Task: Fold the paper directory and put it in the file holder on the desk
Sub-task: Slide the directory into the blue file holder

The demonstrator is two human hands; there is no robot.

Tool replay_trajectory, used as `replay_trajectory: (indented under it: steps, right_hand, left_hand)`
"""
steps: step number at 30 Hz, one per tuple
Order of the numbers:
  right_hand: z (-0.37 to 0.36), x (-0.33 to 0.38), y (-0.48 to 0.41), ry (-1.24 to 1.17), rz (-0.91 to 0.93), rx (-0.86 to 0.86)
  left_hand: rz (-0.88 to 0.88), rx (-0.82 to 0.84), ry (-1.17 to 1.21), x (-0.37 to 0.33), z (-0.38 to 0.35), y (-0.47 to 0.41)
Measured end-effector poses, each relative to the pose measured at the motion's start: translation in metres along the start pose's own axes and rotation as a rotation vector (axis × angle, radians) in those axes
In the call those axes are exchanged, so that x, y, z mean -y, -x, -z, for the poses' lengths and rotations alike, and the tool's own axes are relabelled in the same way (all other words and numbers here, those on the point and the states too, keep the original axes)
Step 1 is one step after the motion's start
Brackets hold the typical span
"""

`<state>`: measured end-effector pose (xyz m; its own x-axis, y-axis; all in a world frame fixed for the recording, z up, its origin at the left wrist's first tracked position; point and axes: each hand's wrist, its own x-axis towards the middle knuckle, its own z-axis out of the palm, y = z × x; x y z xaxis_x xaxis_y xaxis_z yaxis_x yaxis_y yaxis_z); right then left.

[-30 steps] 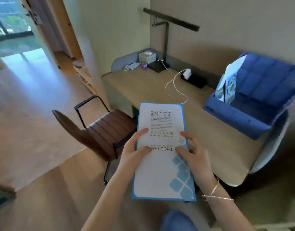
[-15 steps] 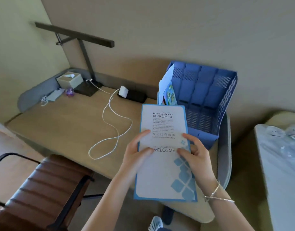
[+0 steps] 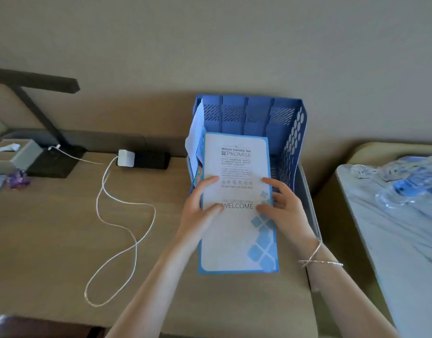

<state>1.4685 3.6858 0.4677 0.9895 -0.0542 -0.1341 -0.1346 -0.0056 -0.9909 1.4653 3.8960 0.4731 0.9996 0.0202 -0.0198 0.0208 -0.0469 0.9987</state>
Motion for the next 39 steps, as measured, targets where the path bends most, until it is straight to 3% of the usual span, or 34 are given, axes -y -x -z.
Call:
replay_trajectory:
  steps: [7, 12, 18, 28, 39]
  right_hand:
    - [0.005, 0.045, -0.072, 0.196, 0.175, 0.127]
    - [0.001, 0.057, -0.135, 0.264, 0.283, 0.124]
    - [-0.006, 0.034, -0.205, 0.231, 0.312, 0.137]
    - [-0.022, -0.045, -0.277, 0.209, 0.317, 0.288]
    - [-0.029, -0.084, -0.297, 0.345, 0.235, 0.571]
  left_hand:
    - [-0.155, 0.051, -0.105, -0.032, 0.001, -0.068]
    - [-0.215, 0.021, -0.263, -0.038, -0.002, -0.112]
    - [-0.345, -0.138, -0.450, -0.015, -0.019, -0.148]
    - [-0.170, -0.336, -0.629, 0.066, -0.043, -0.167]
    - [-0.061, -0.440, -0.593, 0.115, -0.052, -0.160]
